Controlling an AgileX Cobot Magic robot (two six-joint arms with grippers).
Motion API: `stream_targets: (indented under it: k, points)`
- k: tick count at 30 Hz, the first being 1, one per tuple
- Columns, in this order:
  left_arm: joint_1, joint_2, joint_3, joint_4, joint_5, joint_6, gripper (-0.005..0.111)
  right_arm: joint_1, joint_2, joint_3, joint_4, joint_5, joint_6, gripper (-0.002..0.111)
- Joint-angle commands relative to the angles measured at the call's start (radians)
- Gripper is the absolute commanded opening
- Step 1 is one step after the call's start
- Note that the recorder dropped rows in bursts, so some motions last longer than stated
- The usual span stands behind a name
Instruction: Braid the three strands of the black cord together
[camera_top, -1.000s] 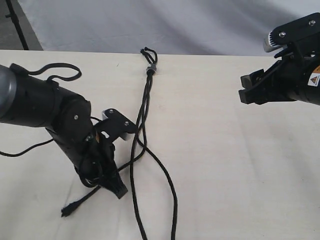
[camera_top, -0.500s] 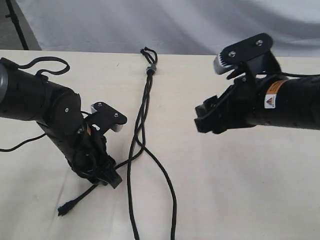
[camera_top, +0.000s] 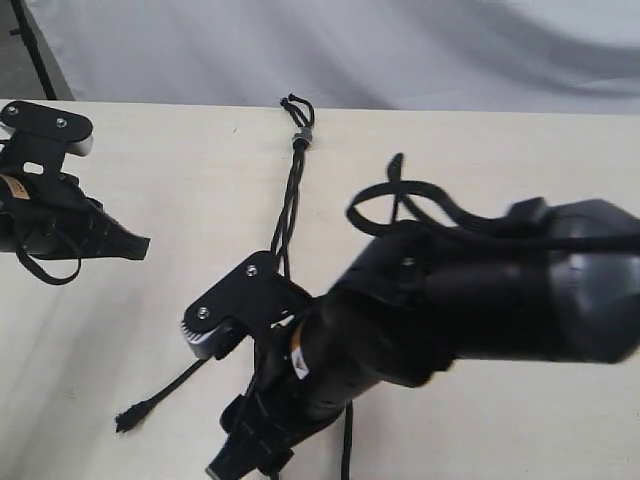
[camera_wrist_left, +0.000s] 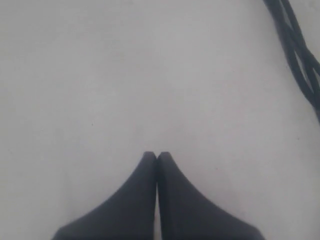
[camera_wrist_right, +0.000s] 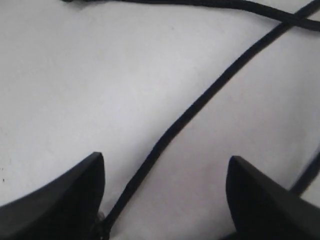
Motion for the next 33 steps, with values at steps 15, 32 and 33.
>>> stream_targets:
  k: [15, 32, 33]
  points:
    - [0.003, -0.011, 0.017, -0.015, -0.059, -0.008, 0.0, 0.051, 0.241, -0.183, -0.03, 0.191, -0.02, 0.006]
    - [0.003, -0.011, 0.017, -0.015, -0.051, -0.008, 0.0, -0.007, 0.172, -0.254, -0.518, 0.291, -0.076, 0.0]
    - [0.003, -0.011, 0.017, -0.015, -0.051, -0.008, 0.0, -0.02, 0.183, -0.254, -0.547, 0.291, -0.076, 0.0]
